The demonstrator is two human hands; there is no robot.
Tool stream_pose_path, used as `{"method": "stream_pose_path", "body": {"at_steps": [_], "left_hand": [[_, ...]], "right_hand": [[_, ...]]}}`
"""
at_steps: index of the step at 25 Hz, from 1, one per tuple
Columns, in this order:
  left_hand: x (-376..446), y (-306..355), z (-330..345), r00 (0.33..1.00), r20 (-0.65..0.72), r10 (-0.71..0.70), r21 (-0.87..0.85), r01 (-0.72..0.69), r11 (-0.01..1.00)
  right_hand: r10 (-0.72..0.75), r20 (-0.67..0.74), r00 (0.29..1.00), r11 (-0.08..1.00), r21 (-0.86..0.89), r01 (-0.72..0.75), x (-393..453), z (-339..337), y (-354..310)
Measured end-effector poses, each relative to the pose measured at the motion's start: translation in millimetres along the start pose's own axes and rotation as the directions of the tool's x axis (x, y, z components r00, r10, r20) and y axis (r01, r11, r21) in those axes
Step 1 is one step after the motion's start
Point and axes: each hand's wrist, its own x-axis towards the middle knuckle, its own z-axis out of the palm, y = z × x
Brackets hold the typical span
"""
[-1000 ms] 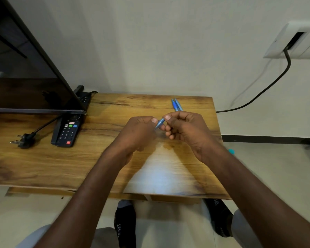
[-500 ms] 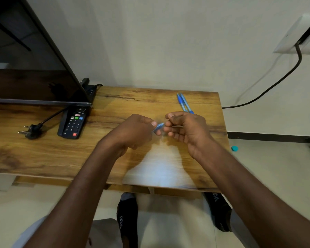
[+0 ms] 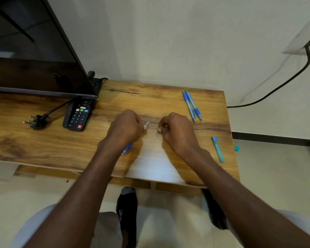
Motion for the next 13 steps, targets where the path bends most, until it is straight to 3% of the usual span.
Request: {"method": "stream_pose_path", "body": {"at_steps": [7, 13], "left_hand": [[5, -2, 7, 0.996, -0.014, 0.089, 0.109, -0.087, 0.990], [1, 5, 9, 0.990, 0.005, 0.139, 0.129, -0.138, 0.982]], "right_hand": [[-0.034, -0.054, 0.998, 0.999, -0.013, 0.033, -2, 1, 4], [0.053, -0.039, 0.998, 0.980, 0.195, -0.044, -3, -15, 13]]}}
